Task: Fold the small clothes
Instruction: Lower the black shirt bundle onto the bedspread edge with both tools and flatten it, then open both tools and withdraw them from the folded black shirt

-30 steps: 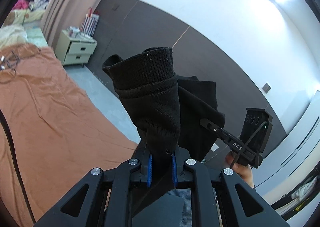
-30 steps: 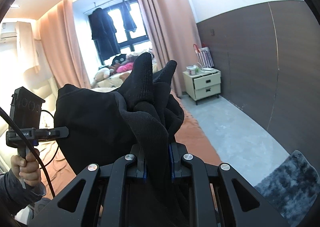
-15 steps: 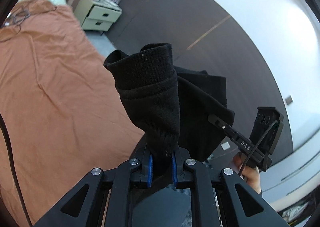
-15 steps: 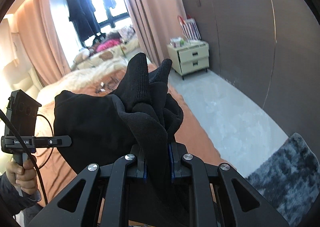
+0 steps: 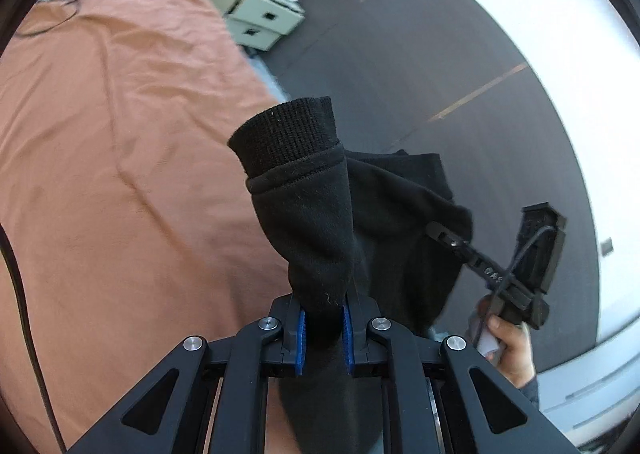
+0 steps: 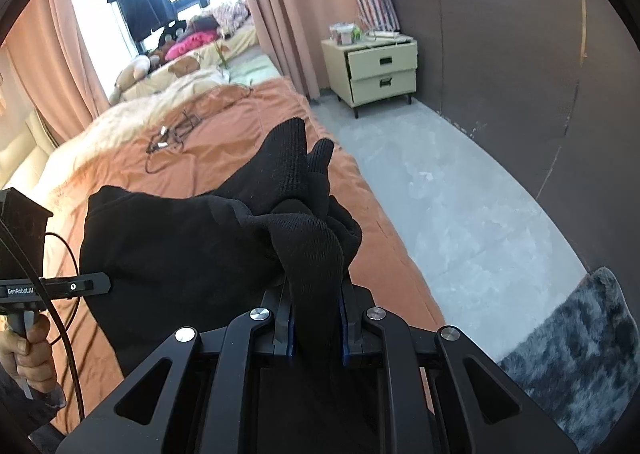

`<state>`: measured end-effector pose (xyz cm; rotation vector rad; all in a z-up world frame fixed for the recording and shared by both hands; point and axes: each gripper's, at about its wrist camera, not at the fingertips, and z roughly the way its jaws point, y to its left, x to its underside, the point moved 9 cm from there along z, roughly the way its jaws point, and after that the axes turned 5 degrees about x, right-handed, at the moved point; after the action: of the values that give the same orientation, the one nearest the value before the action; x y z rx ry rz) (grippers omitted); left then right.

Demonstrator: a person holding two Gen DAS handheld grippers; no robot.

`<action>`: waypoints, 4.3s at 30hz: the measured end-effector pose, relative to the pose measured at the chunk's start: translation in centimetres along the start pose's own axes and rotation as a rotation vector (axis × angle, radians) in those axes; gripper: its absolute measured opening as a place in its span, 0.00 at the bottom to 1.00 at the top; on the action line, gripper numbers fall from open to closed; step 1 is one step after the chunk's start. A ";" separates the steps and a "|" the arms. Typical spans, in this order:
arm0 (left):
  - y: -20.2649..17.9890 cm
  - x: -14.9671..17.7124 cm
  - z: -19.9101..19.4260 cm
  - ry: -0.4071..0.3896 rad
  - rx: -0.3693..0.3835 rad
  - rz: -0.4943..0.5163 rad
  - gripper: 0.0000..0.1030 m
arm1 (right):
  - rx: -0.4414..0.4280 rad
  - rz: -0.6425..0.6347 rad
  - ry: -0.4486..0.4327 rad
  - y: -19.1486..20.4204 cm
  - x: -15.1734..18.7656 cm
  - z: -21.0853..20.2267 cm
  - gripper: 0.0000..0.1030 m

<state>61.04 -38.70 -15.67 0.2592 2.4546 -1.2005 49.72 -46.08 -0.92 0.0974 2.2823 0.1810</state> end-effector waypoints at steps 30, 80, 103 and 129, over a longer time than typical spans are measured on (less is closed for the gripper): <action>6.4 -2.9 8.5 0.094 -0.408 0.243 0.40 | 0.199 0.027 0.244 -5.5 6.3 2.6 0.06; -5.0 12.9 10.8 0.239 -0.252 0.263 0.39 | 0.186 0.071 0.030 -5.5 18.3 -14.9 0.05; -6.5 19.2 5.2 0.268 -0.322 0.278 0.39 | 0.131 0.156 0.047 -1.3 22.8 -19.2 0.47; -8.0 25.9 -24.9 -0.125 -0.374 0.386 1.00 | 0.167 0.049 -0.163 15.0 31.9 -38.9 1.00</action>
<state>28.36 -24.14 -7.17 0.5025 2.3213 -0.5690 -0.40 -31.00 3.03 0.2467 2.1304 0.0068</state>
